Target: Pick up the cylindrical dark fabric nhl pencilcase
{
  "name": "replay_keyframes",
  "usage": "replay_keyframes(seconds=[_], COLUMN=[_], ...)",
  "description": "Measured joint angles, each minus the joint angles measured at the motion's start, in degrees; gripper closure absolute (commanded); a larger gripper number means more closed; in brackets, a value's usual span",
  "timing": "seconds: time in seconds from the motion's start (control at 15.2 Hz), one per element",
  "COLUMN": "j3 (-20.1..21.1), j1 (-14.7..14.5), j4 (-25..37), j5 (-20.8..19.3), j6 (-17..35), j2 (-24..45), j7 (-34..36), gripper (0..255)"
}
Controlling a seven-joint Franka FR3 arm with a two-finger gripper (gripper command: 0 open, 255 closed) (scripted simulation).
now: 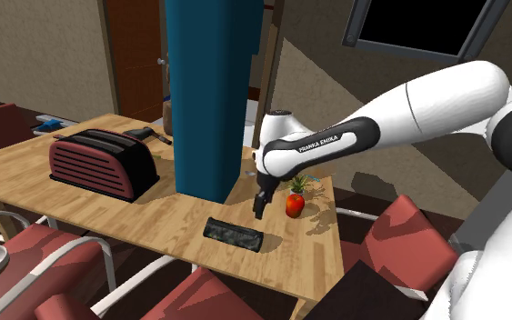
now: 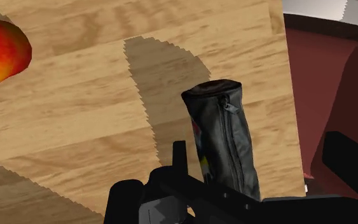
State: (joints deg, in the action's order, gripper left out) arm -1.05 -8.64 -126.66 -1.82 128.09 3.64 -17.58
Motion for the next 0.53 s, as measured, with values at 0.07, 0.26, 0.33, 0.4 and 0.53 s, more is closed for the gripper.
replay_keyframes(seconds=[0.07, 0.26, 0.33, 0.4, 0.53], j3=[0.23, 0.82, 0.99, 1.20, 1.57], j1=[-0.24, -0.89, -1.13, -1.45, -2.13], j4=[0.93, 5.11, 6.60, 8.26, 10.91], j5=[-0.35, -1.58, -2.04, -2.51, -3.50], j6=[1.24, 3.80, 4.47, 4.68, 5.48], j2=[2.29, 9.31, 11.56, 13.55, 17.21], j7=[-0.40, -1.68, -2.05, -2.32, -2.85], gripper=[0, 0, 0, 0, 0])
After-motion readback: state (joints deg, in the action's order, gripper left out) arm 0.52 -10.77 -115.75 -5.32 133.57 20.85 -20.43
